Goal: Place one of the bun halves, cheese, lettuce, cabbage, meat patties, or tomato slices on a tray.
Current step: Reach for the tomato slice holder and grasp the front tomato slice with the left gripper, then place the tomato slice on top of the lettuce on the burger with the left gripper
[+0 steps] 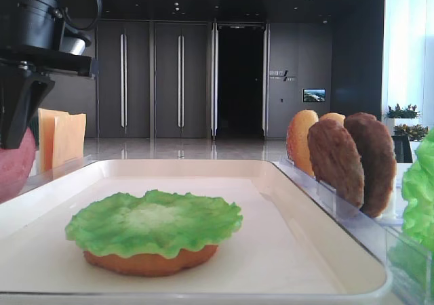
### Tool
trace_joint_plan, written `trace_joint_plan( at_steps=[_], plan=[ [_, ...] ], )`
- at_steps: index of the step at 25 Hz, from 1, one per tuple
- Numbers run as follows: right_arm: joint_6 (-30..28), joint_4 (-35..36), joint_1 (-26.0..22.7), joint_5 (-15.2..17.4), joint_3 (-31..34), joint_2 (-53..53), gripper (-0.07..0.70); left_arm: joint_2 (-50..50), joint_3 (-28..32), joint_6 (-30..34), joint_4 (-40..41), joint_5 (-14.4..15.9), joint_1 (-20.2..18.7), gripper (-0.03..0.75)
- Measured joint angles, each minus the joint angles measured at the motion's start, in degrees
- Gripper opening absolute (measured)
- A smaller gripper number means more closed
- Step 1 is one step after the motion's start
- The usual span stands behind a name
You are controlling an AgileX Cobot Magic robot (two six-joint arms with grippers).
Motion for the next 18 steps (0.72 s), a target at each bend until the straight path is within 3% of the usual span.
trace_joint_plan(
  at_steps=[6, 18],
  plan=[
    [0.0, 0.0, 0.0, 0.0, 0.0, 0.0, 0.423, -0.71, -0.11, 0.4, 0.54, 0.72, 0.0, 0.06],
    [0.0, 0.0, 0.0, 0.0, 0.0, 0.0, 0.423, -11.87, -0.43, 0.5, 0.5, 2.26, 0.0, 0.06]
  ],
)
